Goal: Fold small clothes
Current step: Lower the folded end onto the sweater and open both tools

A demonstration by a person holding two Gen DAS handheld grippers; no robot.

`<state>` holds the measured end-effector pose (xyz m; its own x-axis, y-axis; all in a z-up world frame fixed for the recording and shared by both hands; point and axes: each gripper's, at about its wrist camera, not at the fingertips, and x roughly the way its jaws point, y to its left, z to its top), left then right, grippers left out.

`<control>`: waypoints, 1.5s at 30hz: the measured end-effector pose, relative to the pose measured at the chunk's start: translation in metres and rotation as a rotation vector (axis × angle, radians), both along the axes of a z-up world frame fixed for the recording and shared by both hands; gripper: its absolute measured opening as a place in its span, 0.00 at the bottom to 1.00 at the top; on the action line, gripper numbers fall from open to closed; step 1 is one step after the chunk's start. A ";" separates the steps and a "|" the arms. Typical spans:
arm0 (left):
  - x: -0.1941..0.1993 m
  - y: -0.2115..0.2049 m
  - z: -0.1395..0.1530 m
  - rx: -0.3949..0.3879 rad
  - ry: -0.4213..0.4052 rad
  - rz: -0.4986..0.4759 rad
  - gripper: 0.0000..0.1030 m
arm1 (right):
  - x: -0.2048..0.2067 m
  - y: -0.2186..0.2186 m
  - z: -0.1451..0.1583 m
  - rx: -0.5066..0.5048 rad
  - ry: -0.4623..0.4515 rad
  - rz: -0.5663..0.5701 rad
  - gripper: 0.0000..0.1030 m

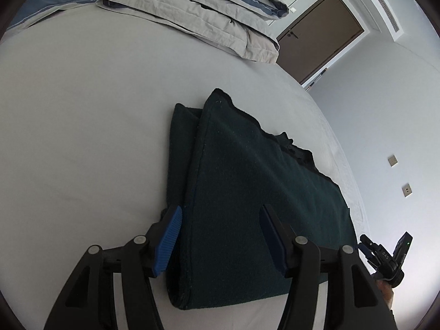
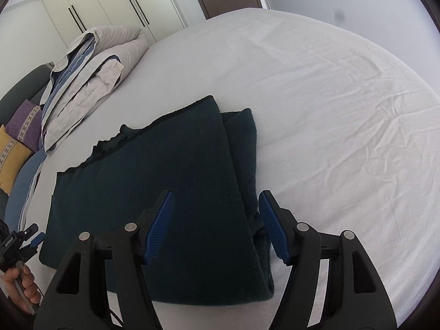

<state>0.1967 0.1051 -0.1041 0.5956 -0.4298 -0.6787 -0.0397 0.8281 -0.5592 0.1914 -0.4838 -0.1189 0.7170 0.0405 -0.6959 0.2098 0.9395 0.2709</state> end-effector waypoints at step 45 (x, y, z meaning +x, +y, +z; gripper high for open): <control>-0.029 -0.016 -0.008 0.238 -0.022 0.014 0.36 | -0.074 -0.001 -0.013 -0.120 0.117 -0.079 0.27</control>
